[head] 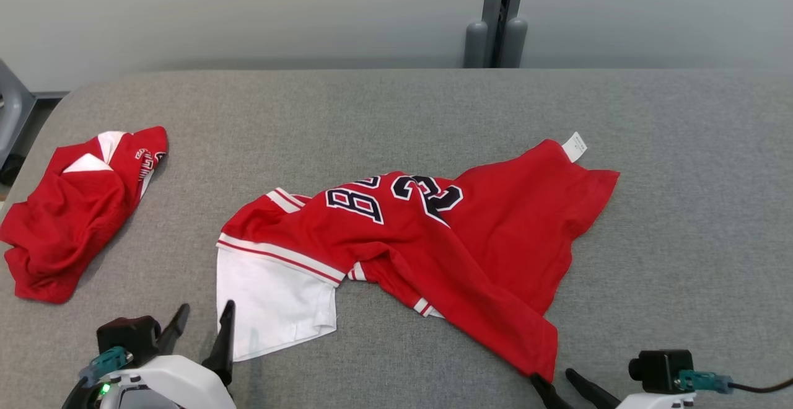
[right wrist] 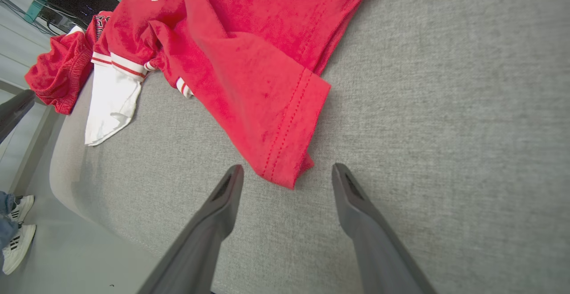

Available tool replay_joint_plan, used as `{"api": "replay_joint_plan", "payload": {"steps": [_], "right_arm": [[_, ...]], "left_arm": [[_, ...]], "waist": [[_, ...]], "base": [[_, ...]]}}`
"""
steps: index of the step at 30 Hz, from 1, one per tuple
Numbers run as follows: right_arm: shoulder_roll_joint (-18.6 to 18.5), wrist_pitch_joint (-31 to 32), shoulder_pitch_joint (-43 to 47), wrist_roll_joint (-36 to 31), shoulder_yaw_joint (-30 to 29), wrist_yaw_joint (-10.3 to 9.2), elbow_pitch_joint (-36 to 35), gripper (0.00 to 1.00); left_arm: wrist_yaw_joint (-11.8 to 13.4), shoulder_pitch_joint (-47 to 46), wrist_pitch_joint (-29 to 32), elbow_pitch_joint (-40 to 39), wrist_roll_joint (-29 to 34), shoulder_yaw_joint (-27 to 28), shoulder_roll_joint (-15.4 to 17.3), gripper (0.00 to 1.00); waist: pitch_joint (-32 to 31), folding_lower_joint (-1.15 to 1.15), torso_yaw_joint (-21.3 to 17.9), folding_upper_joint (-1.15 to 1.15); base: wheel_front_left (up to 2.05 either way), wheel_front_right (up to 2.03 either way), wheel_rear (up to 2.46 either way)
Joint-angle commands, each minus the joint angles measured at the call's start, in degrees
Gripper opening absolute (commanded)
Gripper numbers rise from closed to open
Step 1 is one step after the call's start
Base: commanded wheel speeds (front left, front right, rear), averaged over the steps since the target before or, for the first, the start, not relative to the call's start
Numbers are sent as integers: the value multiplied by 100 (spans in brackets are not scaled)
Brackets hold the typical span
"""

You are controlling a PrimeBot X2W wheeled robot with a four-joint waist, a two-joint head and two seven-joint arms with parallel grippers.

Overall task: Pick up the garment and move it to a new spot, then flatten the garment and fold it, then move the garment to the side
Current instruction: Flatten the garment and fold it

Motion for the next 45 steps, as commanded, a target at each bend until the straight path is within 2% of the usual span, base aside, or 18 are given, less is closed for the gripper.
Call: {"api": "replay_joint_plan", "payload": {"steps": [1, 5, 15, 20, 21, 22, 24, 25, 26, 28, 36, 45], "right_arm": [[0, 39, -103, 31, 6, 1, 5, 100], [47, 148, -262, 52, 95, 1, 132, 100], [159, 537, -352, 68, 166, -1, 391, 100], [179, 597, -355, 82, 247, 0, 322, 100], [182, 594, -356, 89, 266, 0, 304, 97], [183, 599, -359, 100, 277, 0, 289, 83], [176, 594, -364, 104, 286, 0, 263, 54], [167, 563, -368, 97, 285, 0, 248, 42], [161, 525, -373, 93, 278, 0, 239, 25], [150, 476, -393, 79, 287, 1, 243, 0], [63, 84, -490, 139, 243, 1, 86, 0], [-173, -473, -501, 320, 17, 1, -291, 0]], "left_arm": [[-41, -118, 124, 72, -40, -28, 39, 100], [-156, -269, 559, 328, -153, -178, 75, 100], [-141, -493, 1028, 964, -346, -221, 41, 100], [-330, -497, 1250, 1186, -570, -275, -28, 100], [-359, -486, 1294, 1186, -614, -280, -43, 100], [-372, -463, 1340, 1168, -647, -303, -59, 99], [-396, -415, 1393, 1110, -684, -325, -71, 73], [-401, -400, 1409, 1084, -701, -336, -67, 48], [-414, -394, 1435, 1057, -700, -342, -58, 0], [-437, -397, 1442, 1018, -717, -350, -45, 0], [-526, -409, 1119, 686, -784, -193, 4, 0], [-394, -305, 975, -116, -802, 6, 166, 0]], "waist": [[87, 0, 55, 0], [210, 0, 91, 0], [343, 0, 47, 0], [340, 0, -16, 0], [341, 0, -25, 0], [340, 0, -33, 0], [332, 0, -42, 0], [329, 0, -42, 0], [324, 0, -40, 0], [302, 0, -33, 0], [148, 0, -36, 0], [-74, 0, -101, 0]], "base": [[0, 0, 0], [0, 0, 0], [0, 0, 0], [0, 0, 0], [0, 0, 0], [0, 0, 0], [0, 0, 0], [0, 0, 0], [0, 0, 0], [0, 0, 0], [0, 0, 0], [0, 0, 0]]}}
